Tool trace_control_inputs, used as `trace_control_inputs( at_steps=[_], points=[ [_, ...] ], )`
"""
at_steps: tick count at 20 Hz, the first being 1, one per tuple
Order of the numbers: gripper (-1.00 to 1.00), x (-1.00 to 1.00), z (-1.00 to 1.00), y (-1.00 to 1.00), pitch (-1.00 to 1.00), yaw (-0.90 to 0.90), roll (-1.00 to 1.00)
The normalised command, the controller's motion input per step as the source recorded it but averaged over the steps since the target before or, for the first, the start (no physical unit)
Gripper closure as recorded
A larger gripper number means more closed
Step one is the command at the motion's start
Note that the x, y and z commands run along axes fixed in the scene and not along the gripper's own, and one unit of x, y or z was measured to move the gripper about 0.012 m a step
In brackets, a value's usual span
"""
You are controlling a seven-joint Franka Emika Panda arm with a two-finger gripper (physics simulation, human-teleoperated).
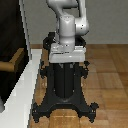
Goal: Open the door by pressing down and pulling on the handle.
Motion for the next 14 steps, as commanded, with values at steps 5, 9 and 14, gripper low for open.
trace_control_inputs(
  at_steps=[5, 9, 14],
  points=[
    [-1.00, 0.00, 0.00, 0.00, 0.00, 0.00, 0.00],
    [-1.00, 0.00, 0.75, 0.00, 0.00, 0.00, 0.00],
    [-1.00, 0.00, 0.60, 0.00, 0.00, 0.00, 0.00]
  ],
)
